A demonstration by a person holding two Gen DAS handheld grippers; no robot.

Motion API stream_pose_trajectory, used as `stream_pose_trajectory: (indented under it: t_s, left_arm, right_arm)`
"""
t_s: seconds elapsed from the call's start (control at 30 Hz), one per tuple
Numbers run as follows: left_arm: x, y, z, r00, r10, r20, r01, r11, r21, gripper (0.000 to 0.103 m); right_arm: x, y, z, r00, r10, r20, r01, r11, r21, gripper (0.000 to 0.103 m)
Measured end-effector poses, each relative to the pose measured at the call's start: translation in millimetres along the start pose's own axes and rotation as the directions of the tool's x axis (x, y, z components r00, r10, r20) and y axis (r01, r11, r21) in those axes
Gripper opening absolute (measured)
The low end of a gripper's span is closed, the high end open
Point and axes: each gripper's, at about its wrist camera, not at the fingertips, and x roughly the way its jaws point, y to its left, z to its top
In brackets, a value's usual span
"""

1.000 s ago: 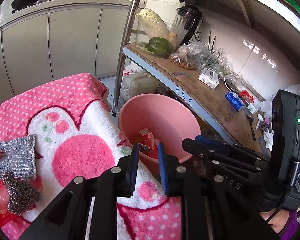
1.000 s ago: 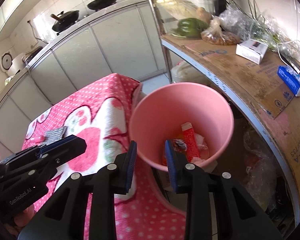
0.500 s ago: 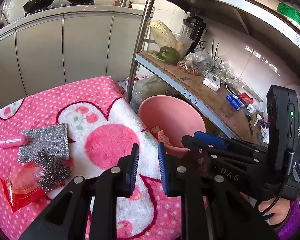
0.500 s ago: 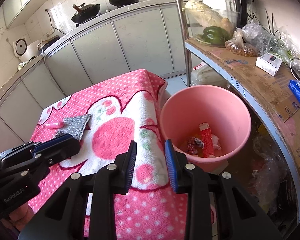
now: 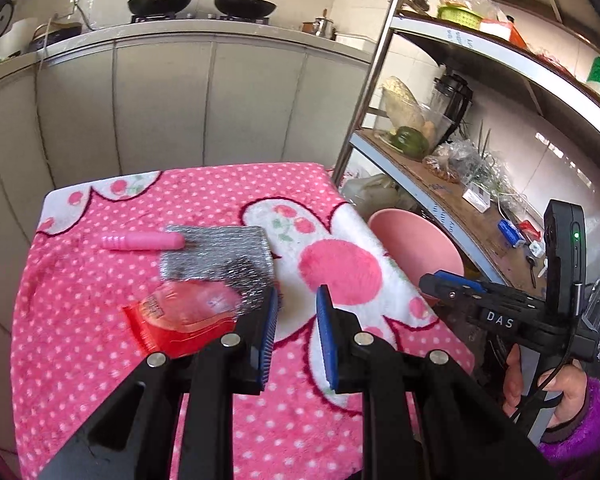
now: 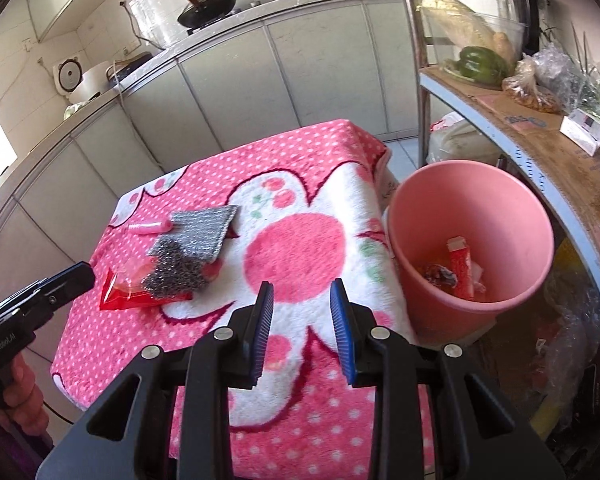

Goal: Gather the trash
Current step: 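Move both open tools back over the table, then grasp the red snack wrapper with the left tool while the right tool grasps the steel wool ball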

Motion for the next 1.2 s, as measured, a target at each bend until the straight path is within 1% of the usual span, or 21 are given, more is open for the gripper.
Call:
stream_pose_trajectory:
  t_s: [0.13,0.27,0.33,0.4,0.47,0.7,0.77,0.87,1.0,1.17,1.2]
  left_arm:
    - [-13.1,36.1,-14.1,0.998,0.065,-0.013,-0.066,0.996,-0.059,0.019]
    - [-14.1,66.7,-32.8,0.993,0.107,-0.053,-0.113,0.987,-0.117,0.020]
    - [-10.4,77.7,-41.8,0.991,0.104,-0.080,-0.115,0.983,-0.140,0.020]
    - [-6.6,86.1,-48.9,0.990,0.103,-0.100,-0.119,0.980,-0.160,0.020]
    - [-2.6,92.1,-51.1,0.990,0.085,-0.111,-0.105,0.977,-0.186,0.020]
    - [11.1,105.2,-41.8,0.993,0.041,-0.112,-0.070,0.960,-0.272,0.020]
    - [18.5,109.0,-39.3,0.992,0.044,-0.122,-0.077,0.957,-0.279,0.021]
    - [31.0,114.2,-40.9,0.988,0.023,-0.151,-0.069,0.950,-0.305,0.021]
    - [41.9,118.6,-43.1,0.986,0.006,-0.168,-0.060,0.944,-0.323,0.021]
    - [43.8,120.1,-45.7,0.991,0.010,-0.134,-0.051,0.951,-0.306,0.021]
    - [44.7,120.1,-46.3,0.991,0.009,-0.134,-0.049,0.953,-0.299,0.019]
  right_arm:
    - [7.9,12.7,-0.9,0.999,0.026,-0.021,-0.027,0.999,-0.030,0.030]
    - [16.7,24.1,-1.7,0.997,0.052,-0.048,-0.055,0.997,-0.054,0.031]
    - [20.1,29.9,-2.7,0.996,0.064,-0.060,-0.068,0.995,-0.066,0.032]
    - [24.1,36.1,-3.8,0.995,0.073,-0.070,-0.079,0.994,-0.082,0.036]
    - [27.6,41.8,-4.8,0.994,0.077,-0.080,-0.085,0.992,-0.099,0.037]
    - [37.5,52.0,-5.1,0.991,0.080,-0.106,-0.093,0.988,-0.126,0.038]
    - [40.2,54.4,-4.4,0.990,0.081,-0.113,-0.095,0.987,-0.129,0.038]
    - [43.2,59.2,-3.5,0.990,0.084,-0.117,-0.100,0.985,-0.142,0.038]
    - [47.2,69.1,-1.7,0.988,0.096,-0.124,-0.116,0.979,-0.169,0.038]
    - [51.0,87.0,3.7,0.985,0.112,-0.129,-0.138,0.968,-0.210,0.038]
    - [51.8,90.1,4.7,0.985,0.116,-0.129,-0.142,0.966,-0.215,0.038]
